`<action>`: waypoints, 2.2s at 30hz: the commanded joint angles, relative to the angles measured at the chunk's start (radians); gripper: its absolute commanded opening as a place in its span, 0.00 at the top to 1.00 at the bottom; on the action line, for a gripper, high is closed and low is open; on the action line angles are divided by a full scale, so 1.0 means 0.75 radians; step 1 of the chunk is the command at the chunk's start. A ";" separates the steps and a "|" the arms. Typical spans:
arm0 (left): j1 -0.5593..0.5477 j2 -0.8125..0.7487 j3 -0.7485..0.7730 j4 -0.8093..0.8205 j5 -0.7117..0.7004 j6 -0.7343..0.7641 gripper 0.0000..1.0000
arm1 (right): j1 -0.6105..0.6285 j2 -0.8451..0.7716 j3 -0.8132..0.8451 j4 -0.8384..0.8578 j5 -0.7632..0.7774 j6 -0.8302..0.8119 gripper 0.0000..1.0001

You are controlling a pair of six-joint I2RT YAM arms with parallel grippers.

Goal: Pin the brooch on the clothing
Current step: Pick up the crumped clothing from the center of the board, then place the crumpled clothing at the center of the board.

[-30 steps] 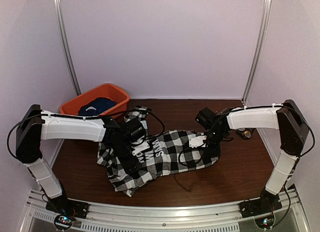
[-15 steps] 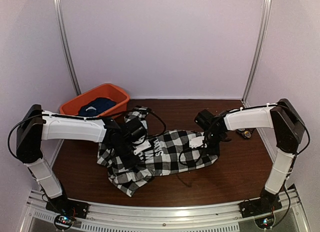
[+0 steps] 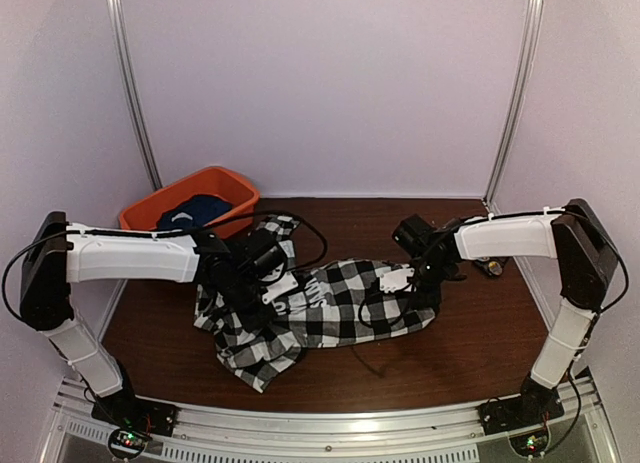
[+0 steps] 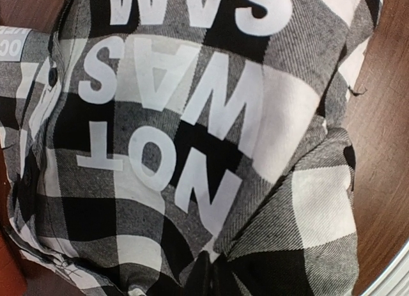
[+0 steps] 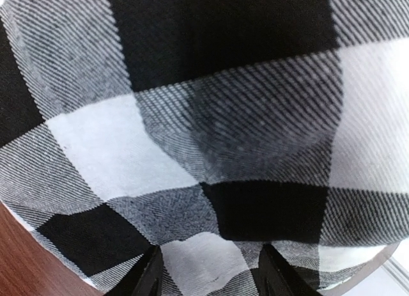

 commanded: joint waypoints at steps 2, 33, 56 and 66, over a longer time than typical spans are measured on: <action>0.006 -0.013 -0.027 -0.001 0.046 -0.015 0.73 | 0.012 0.048 -0.017 -0.022 -0.026 0.006 0.48; 0.005 -0.129 0.138 -0.012 -0.235 -0.028 1.00 | 0.011 -0.131 0.044 -0.088 0.209 0.119 1.00; -0.051 -0.078 0.075 0.009 0.039 0.003 0.91 | 0.021 -0.184 -0.044 -0.218 0.459 0.413 1.00; -0.052 -0.155 0.061 0.067 -0.039 -0.022 0.46 | 0.020 -0.175 0.059 -0.194 0.454 0.392 0.60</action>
